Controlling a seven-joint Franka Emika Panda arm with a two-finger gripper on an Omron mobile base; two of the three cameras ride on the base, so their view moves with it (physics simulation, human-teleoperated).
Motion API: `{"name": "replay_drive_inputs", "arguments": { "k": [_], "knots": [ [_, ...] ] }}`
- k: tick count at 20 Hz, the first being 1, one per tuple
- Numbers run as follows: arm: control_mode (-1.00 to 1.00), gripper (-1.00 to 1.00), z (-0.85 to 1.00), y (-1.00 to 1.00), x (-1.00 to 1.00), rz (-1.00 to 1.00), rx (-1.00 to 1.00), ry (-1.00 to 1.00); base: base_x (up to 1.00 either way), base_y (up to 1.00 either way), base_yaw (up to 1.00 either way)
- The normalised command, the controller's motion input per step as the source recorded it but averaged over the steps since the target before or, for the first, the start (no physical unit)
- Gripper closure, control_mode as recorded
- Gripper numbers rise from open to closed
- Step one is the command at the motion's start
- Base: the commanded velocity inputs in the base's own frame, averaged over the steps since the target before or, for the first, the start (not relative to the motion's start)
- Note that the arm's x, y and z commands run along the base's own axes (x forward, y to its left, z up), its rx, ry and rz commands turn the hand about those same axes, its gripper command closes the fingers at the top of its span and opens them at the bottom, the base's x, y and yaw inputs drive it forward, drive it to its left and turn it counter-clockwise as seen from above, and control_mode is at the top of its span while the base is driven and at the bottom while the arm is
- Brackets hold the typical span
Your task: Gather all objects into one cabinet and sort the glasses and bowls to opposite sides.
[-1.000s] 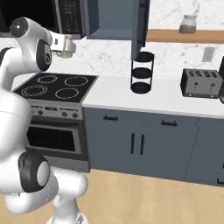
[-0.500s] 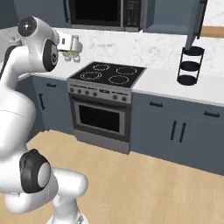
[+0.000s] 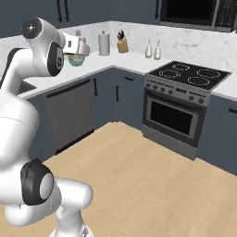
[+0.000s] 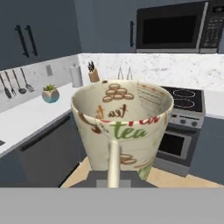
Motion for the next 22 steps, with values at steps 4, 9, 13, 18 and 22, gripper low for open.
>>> {"name": "replay_drive_inputs", "arguments": {
  "k": [4,9,13,18,22],
  "knots": [
    [1.00,1.00,0.00,0.00,0.00,0.00,0.00,0.00,-1.00,0.42,0.61],
    [1.00,1.00,0.00,0.00,0.00,0.00,0.00,0.00,-1.00,0.53,0.59],
    [1.00,1.00,0.00,0.00,0.00,0.00,0.00,0.00,-0.97,0.54,0.57],
    [1.00,1.00,0.00,0.00,0.00,0.00,0.00,0.00,-0.87,0.51,0.55],
    [1.00,1.00,0.00,0.00,0.00,0.00,0.00,0.00,-0.48,0.44,0.52]
  ]
}}
